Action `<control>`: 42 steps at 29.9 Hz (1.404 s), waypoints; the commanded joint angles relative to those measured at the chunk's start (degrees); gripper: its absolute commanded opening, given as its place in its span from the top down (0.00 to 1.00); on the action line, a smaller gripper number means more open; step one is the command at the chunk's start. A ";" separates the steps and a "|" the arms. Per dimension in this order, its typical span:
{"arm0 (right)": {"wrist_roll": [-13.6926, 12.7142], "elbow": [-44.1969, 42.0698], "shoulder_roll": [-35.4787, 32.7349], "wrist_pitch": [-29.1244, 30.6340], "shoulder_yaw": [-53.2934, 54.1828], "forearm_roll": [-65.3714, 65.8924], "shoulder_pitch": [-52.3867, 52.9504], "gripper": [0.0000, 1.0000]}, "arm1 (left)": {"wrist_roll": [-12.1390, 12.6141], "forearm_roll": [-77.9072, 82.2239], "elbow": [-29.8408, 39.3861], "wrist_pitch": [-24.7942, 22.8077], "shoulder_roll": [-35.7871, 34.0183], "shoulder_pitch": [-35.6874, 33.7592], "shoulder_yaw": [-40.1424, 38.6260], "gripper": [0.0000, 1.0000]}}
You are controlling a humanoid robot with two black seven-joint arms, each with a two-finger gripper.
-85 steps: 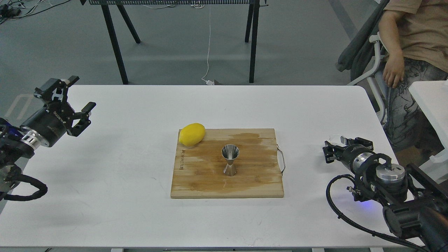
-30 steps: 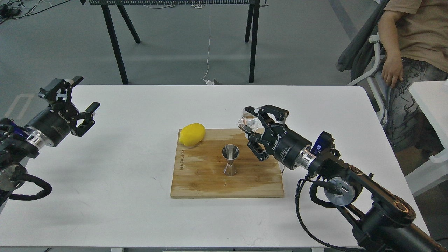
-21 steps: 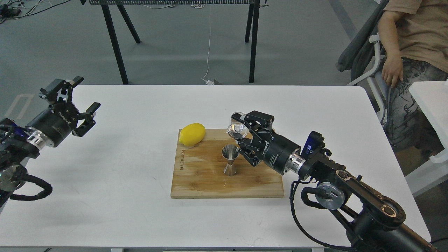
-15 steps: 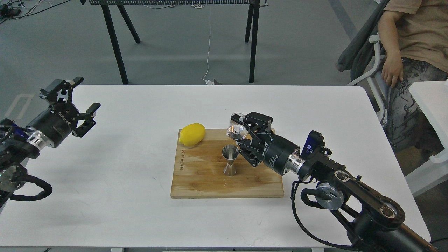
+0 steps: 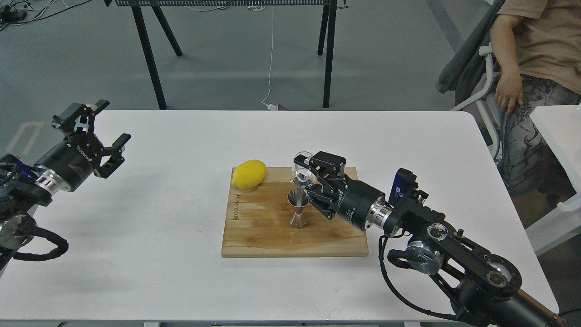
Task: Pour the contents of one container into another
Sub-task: 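Lift the clear glass with the right gripper above the jigger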
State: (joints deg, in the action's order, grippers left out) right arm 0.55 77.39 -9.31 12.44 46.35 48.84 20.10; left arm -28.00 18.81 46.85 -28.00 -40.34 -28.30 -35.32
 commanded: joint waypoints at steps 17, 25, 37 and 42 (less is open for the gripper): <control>0.24 -0.48 -0.44 -0.31 -0.91 7.85 0.99 0.52 | 0.00 0.00 0.00 0.00 0.00 0.00 -0.01 0.08; 0.24 -1.01 -0.53 -0.31 -2.75 9.61 2.05 0.52 | 0.00 0.00 0.00 0.00 0.00 0.00 -0.01 0.08; 0.24 -1.63 -0.53 -0.66 -3.19 12.77 2.31 0.52 | 0.00 0.00 0.00 0.00 0.00 0.00 -0.10 0.08; 0.24 -2.15 -0.53 -0.66 -3.19 14.79 2.31 0.53 | 0.00 0.00 0.00 0.00 0.00 0.00 -0.09 0.08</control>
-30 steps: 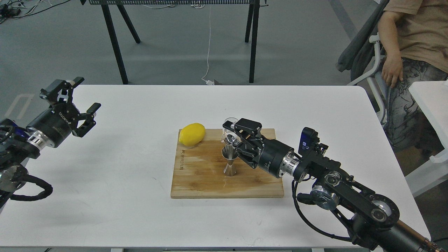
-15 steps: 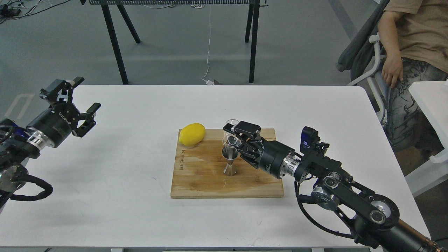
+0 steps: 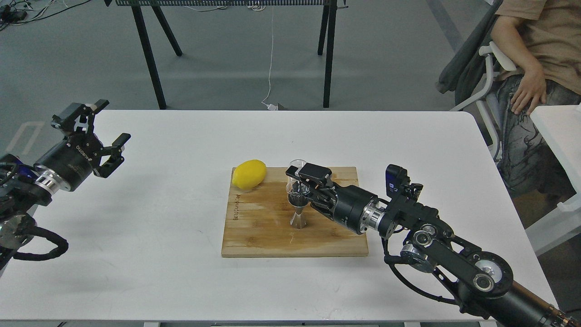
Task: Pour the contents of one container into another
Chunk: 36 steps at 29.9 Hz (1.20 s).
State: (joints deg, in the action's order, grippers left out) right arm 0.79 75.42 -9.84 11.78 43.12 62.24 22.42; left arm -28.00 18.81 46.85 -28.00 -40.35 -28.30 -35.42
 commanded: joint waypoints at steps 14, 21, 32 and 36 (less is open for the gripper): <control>0.00 -0.63 0.09 -0.97 -1.99 3.95 1.23 0.53 | 0.00 0.00 0.00 0.00 0.01 0.00 0.00 0.08; 0.00 -0.63 0.09 -0.97 -2.08 3.95 1.75 0.53 | 0.00 0.00 0.00 0.00 0.01 0.00 0.00 0.08; 0.27 -0.45 -0.79 -1.14 -1.90 3.77 2.02 0.53 | 0.00 0.00 0.00 0.00 -0.08 0.00 0.09 0.08; 0.36 -0.37 -1.84 -1.14 -1.90 3.68 2.37 0.53 | 0.00 -0.09 0.00 0.00 -0.08 0.00 0.09 0.08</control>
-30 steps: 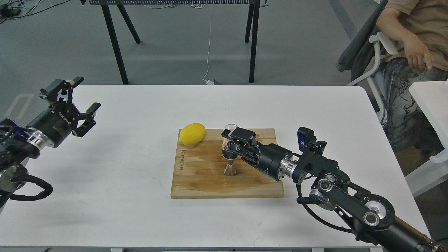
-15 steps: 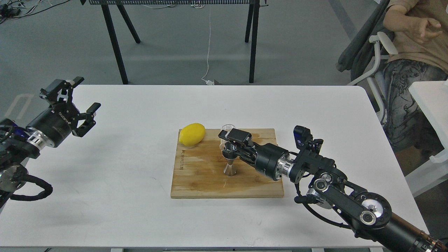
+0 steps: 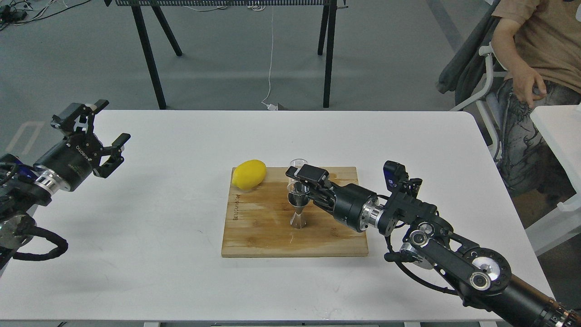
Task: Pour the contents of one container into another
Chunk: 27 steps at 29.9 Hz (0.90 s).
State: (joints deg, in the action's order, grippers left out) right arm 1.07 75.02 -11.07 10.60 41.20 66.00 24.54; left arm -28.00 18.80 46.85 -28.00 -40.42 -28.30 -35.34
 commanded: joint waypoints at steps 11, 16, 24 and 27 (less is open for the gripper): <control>0.51 0.30 -1.23 0.12 -0.25 0.09 0.86 0.53 | 0.00 -0.08 0.00 0.00 -0.01 0.00 0.01 0.08; 0.78 0.39 -1.58 0.21 -0.68 0.53 1.57 0.53 | 0.00 -0.08 0.00 0.00 -0.01 0.00 -0.08 0.08; 1.39 0.39 -2.73 0.21 -2.62 1.85 2.45 0.53 | 0.00 0.01 0.00 0.00 -0.01 0.00 -0.08 0.08; 1.39 0.39 -2.73 0.21 -2.71 2.81 2.45 0.53 | 0.00 -0.08 0.00 0.00 -0.01 0.00 -0.08 0.08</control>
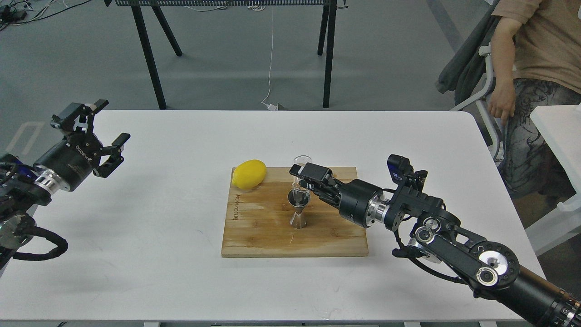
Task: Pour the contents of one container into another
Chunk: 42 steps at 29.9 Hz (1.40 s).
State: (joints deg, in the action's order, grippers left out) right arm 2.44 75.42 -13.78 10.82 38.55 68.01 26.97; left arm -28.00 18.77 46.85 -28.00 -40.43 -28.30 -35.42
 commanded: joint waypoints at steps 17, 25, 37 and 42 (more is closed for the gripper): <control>0.37 -0.19 -0.02 -0.09 -1.64 2.74 1.60 0.53 | 0.00 -0.05 0.00 0.00 0.00 -0.09 0.01 0.08; 0.37 -0.19 -0.11 -0.09 -1.99 2.83 2.04 0.53 | 0.00 -0.05 0.00 0.00 0.00 0.00 0.00 0.08; 0.37 -0.27 -0.11 -0.09 -1.99 3.62 2.13 0.53 | 0.00 -0.05 0.00 0.00 0.00 -0.09 0.00 0.08; 0.37 -0.45 -0.11 -0.36 -1.73 3.10 1.95 0.53 | 0.00 -0.05 0.00 0.00 0.00 0.00 0.00 0.08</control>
State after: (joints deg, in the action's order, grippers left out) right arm 2.81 75.10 -13.89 10.68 36.54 71.60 29.07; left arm -28.00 18.72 46.85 -28.00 -40.44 -28.33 -35.42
